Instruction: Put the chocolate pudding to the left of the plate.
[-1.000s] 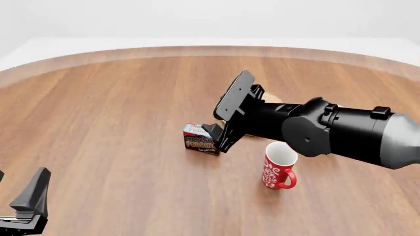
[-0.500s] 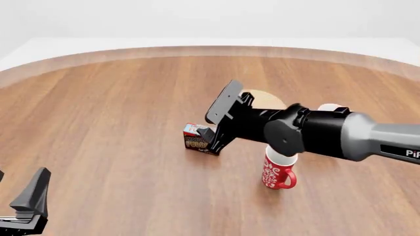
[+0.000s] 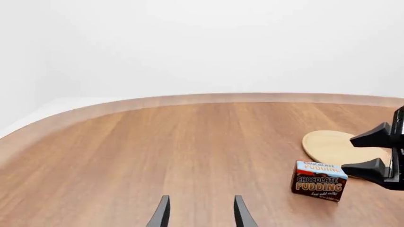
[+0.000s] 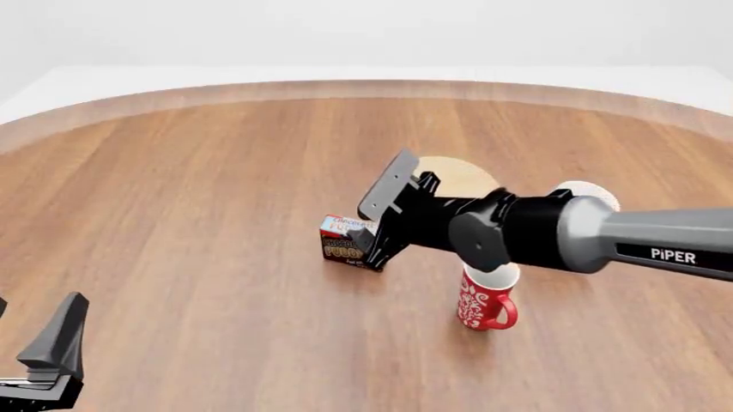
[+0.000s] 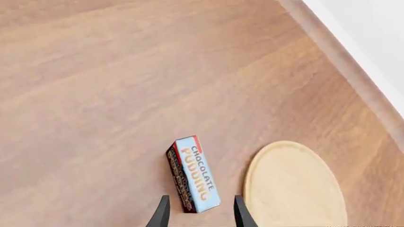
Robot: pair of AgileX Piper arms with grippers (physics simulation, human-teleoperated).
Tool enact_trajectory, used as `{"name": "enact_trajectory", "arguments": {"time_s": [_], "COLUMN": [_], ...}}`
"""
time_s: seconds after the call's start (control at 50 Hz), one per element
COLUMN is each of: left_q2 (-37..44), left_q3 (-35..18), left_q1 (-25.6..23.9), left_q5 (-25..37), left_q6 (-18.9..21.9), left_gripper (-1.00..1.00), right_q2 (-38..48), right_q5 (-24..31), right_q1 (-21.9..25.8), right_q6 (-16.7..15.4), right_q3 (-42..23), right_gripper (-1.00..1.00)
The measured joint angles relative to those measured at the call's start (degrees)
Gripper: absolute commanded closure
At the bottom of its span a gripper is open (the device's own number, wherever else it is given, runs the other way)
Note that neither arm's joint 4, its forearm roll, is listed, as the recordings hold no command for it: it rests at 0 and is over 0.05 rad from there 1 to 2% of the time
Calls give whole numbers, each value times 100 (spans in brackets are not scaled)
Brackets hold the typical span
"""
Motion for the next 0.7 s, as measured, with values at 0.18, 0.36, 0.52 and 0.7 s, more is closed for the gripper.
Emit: {"name": "enact_trajectory", "arguments": {"time_s": [0.18, 0.36, 0.52, 0.7], "left_q2": [0, 0, 0, 0], "left_q3": [0, 0, 0, 0], "left_q1": [0, 0, 0, 0], "left_q5": [0, 0, 0, 0], "left_q6": [0, 0, 0, 0], "left_gripper": [-100, -100, -100, -100], "right_q2": [177, 320, 438, 582], "right_q5": [-106, -212, -302, -387], "right_q1": [-61, -100, -108, -113], "right_q6": [10, 52, 107, 162], "right_q3": [-2, -2, -16, -48], "right_gripper": [-100, -100, -100, -100]}}
